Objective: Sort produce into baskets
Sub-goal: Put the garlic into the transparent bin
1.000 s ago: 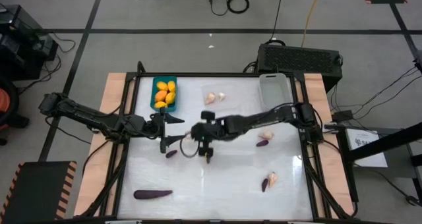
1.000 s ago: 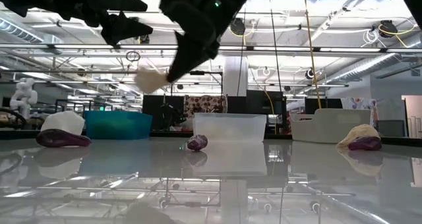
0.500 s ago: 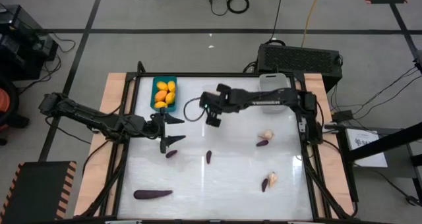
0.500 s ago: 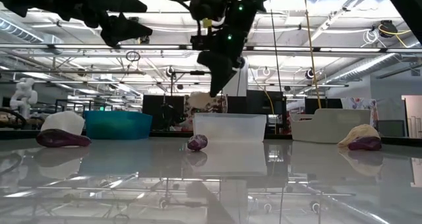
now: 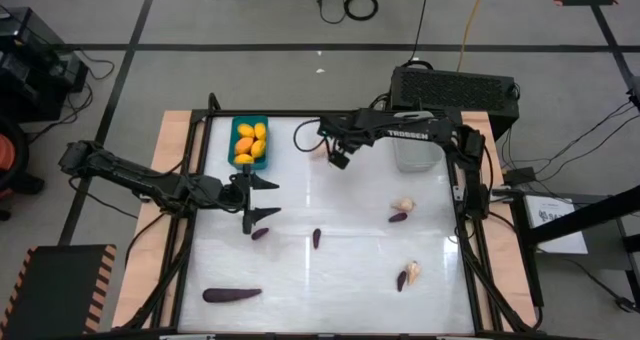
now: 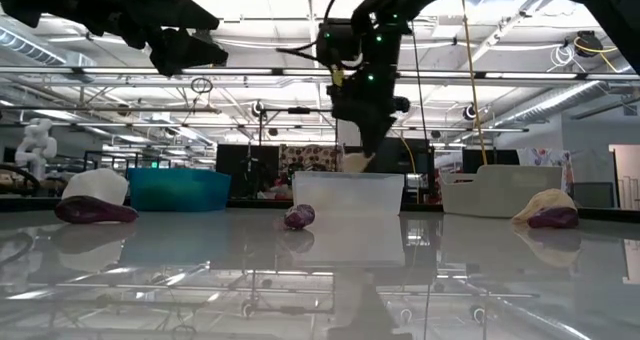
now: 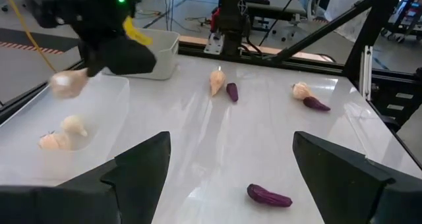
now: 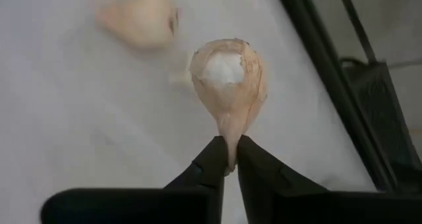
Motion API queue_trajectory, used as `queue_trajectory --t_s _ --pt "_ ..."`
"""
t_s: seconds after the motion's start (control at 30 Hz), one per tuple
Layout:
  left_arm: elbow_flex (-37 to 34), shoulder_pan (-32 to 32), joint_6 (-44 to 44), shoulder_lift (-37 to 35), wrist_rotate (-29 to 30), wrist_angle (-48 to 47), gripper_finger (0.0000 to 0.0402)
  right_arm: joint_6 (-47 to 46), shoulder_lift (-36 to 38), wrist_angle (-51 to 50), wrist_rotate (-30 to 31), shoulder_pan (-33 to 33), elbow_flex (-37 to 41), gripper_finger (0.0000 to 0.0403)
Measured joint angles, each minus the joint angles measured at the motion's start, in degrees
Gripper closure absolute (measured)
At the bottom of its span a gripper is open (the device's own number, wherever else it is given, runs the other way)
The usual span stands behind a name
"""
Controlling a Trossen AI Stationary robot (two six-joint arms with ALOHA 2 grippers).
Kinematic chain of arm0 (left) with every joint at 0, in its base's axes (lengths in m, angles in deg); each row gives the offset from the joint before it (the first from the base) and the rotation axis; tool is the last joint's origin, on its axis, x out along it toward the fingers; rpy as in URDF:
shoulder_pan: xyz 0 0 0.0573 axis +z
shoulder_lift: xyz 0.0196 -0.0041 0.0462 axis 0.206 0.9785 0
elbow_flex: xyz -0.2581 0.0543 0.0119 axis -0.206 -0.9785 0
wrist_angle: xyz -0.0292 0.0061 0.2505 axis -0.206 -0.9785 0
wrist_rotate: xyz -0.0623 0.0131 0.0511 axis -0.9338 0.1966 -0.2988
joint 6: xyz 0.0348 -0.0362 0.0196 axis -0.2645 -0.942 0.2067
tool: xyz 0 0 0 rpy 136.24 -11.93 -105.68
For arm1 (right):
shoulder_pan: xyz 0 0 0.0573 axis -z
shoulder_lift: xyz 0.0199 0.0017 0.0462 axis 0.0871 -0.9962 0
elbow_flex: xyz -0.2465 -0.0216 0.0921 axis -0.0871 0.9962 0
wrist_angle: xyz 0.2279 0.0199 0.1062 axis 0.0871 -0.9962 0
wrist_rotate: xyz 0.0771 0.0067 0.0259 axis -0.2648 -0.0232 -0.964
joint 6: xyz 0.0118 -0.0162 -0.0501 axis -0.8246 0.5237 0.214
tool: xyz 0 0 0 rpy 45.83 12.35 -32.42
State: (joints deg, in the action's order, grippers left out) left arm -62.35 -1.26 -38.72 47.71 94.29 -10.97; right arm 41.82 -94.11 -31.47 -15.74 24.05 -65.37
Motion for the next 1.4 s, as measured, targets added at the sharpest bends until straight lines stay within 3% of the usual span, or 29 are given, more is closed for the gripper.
queue_trajectory --t_s 0.4,0.63,0.8,1.07,1.4 --pt "0.00 0.01 -1.49 -0.02 -0.04 -0.01 0.0077 -3.01 2.55 -19.37 -0.14 -0.14 0.00 0.0270" --pt "0.00 0.00 -1.77 -0.01 -0.04 -0.48 0.0077 -6.82 10.99 -25.06 0.46 -6.33 1.00 0.0250" --pt "0.00 -0.02 -4.97 -0.02 -0.09 -0.67 0.0077 -8.60 22.71 -17.76 1.49 -11.72 9.10 0.0253" --pt "0.00 0.00 -7.46 -0.02 -0.11 -1.11 0.0077 -24.24 41.06 -10.03 1.28 -19.99 29.23 0.0254" --pt "0.00 0.00 -7.46 -0.01 -0.11 0.82 0.0077 -38.76 51.35 -7.84 -4.74 -30.08 45.86 0.0254"
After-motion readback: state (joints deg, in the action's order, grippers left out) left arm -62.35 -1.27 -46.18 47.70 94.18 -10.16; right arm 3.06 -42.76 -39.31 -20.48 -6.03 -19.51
